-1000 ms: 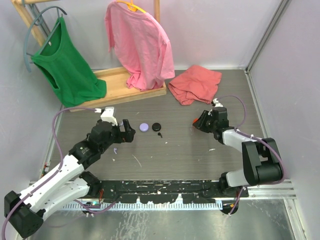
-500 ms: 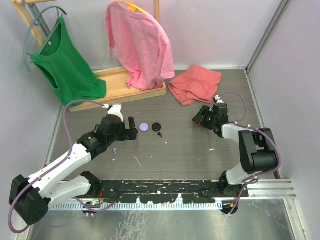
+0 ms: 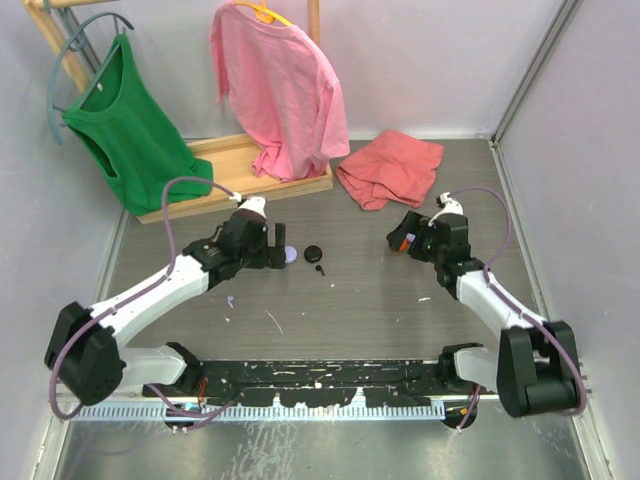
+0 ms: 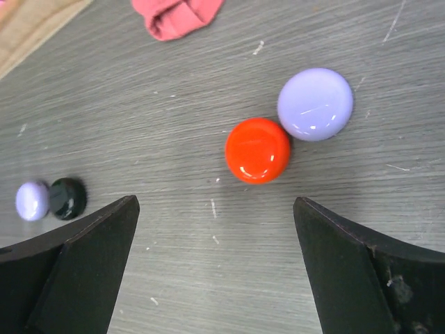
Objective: Insert the wireless bluetooth earbuds into the charging case
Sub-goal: Place the charging case at the center of the board.
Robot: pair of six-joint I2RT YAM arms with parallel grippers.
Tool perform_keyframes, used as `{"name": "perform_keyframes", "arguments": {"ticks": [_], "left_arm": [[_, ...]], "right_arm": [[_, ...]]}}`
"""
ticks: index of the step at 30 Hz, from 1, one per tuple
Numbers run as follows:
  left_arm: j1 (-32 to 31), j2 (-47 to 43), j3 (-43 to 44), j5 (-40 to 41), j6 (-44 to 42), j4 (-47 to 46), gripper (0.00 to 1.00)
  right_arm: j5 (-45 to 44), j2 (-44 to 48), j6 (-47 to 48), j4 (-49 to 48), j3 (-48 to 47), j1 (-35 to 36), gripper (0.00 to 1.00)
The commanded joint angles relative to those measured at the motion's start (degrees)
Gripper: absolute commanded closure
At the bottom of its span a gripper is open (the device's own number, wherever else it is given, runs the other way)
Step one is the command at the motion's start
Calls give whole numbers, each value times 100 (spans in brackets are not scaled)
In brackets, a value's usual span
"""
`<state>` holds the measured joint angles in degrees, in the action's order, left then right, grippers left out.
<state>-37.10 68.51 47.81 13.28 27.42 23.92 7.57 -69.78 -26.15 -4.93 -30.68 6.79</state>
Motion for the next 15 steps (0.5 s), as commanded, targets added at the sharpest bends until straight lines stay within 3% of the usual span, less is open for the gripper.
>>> {"name": "perform_keyframes", "arguments": {"ticks": [1,8,15], "left_arm": [[10,721,550,-186,-382,-63,2],[177,1873,1230,-789,-837,-13,0],[220,2790,1756,-1058,-1620,13,10]], "right_arm": [[84,789,-14,-406,249,50,1],[155,1126,32,-135,-55,245,1],[321,1206,247,-312,102,470,1]]}}
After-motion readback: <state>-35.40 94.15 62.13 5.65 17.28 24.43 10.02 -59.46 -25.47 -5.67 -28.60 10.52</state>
